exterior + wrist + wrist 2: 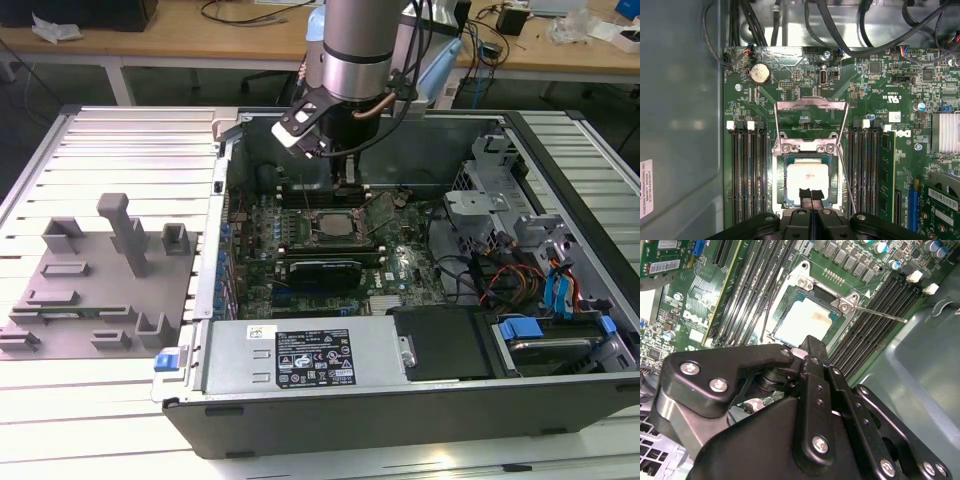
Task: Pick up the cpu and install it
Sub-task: 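Close the cpu cover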
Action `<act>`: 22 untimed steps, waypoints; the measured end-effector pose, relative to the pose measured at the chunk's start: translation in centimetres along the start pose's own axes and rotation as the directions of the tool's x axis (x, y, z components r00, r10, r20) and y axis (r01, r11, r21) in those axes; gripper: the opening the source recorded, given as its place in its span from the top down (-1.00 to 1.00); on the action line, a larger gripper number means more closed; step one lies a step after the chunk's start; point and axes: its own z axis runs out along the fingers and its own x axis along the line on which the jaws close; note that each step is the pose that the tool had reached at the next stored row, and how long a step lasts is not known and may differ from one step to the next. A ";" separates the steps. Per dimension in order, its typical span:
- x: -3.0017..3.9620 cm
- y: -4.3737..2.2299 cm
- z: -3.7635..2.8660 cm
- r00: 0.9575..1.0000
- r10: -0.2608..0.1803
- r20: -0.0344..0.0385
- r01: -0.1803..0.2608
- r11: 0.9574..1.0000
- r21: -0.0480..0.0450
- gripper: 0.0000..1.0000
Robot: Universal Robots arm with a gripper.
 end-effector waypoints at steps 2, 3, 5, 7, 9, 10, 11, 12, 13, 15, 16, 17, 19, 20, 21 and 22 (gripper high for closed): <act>0.00 0.04 0.00 1.000 0.000 0.000 0.000 1.000 0.000 0.79; 0.00 0.07 0.00 1.000 0.000 0.000 0.000 1.000 0.000 0.79; 0.00 0.13 0.00 1.000 0.000 0.000 0.000 1.000 0.000 0.79; 0.00 0.18 0.00 1.000 0.000 0.000 0.000 1.000 0.000 0.79; 0.00 0.44 0.00 1.000 0.000 0.000 0.000 1.000 0.000 0.79; 0.00 0.63 0.00 1.000 0.000 0.000 0.000 1.000 0.000 0.79; 0.00 0.74 0.00 1.000 0.000 0.000 0.000 1.000 0.000 0.79; 0.00 0.81 0.00 1.000 0.000 0.000 0.000 1.000 0.000 0.79; 0.00 0.90 0.00 1.000 0.000 0.000 0.000 1.000 0.000 0.79; 0.01 0.91 0.00 1.000 0.000 0.000 0.000 1.000 0.000 0.79; 0.01 0.91 0.00 1.000 0.000 0.000 0.000 1.000 0.000 0.79; 0.01 0.92 0.00 1.000 0.000 0.000 0.000 1.000 0.000 0.79; 0.01 0.95 0.00 1.000 0.000 0.000 0.000 1.000 0.000 0.79; 0.01 0.95 0.00 1.000 0.000 0.000 0.000 1.000 0.000 0.79; 0.01 0.95 0.00 1.000 0.001 0.000 -0.001 1.000 0.000 0.79; 0.04 0.96 0.01 1.000 0.001 0.000 -0.001 1.000 0.000 0.79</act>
